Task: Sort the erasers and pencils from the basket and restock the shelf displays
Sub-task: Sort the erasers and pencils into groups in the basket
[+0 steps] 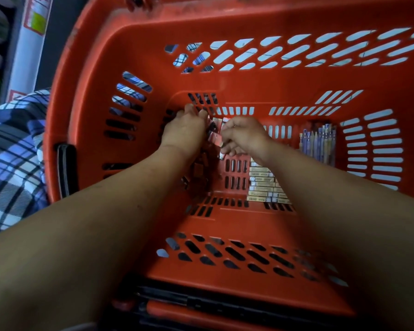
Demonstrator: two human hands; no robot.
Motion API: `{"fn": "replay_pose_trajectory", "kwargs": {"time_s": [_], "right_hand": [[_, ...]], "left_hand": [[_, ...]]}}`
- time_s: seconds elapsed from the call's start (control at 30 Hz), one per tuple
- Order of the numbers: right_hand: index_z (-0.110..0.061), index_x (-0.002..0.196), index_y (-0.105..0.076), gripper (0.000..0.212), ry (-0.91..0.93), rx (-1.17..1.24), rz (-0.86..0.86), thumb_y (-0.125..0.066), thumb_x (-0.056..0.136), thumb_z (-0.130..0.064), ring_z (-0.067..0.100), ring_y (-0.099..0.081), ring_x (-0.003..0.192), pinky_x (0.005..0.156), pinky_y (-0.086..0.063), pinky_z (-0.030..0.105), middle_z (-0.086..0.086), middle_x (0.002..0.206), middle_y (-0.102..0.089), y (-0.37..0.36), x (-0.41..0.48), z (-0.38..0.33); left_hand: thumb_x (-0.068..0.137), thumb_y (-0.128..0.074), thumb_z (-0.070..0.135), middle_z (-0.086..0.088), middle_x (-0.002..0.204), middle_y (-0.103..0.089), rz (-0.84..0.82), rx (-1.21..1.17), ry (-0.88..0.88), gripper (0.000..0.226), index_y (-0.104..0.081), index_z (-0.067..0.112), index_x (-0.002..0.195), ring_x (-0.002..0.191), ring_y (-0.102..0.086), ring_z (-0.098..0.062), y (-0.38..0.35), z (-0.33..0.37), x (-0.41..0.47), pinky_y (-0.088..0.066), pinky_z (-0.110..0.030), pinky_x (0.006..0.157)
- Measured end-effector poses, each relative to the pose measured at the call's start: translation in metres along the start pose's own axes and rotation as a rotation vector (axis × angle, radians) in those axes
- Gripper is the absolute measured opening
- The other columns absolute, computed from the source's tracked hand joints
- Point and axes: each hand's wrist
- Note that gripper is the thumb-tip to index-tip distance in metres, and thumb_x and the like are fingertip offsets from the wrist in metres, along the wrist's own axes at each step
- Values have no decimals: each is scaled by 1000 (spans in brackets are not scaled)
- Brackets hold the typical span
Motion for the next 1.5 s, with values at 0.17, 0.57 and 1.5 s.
{"fn": "replay_pose_trajectory", "kwargs": {"time_s": [0.17,0.57,1.5], "right_hand": [[-10,93,-64,9,-7,25,-64,-59,93,-2,27,-69,65,62,-53,33,17,78,-70,-7,-4,-5],[-10,93,-77,28,63,-106,96,-56,87,7,30,-71,84,80,-59,44,11,86,-74,-37,15,-3],[-7,119,-62,27,295,-1263,364,-47,96,-2,41,-64,105,79,-49,38,17,114,-66,12,22,10]], "left_hand": [[106,-43,24,-20,136,-51,113,-150,57,39,-46,7,141,118,-53,-40,-9,3,-6,-45,-48,90],[103,-47,15,-19,133,-53,-25,116,32,31,-49,7,133,116,-59,-42,18,7,-5,-45,-46,76],[89,-37,14,-11,102,-71,293,529,-734,42,-79,11,98,83,-64,-27,-72,33,-7,-44,-35,68]]}}
Point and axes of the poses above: each hand's wrist, its own x-axis towards the middle knuckle, its own y-axis out of the back of the hand, z = x × y
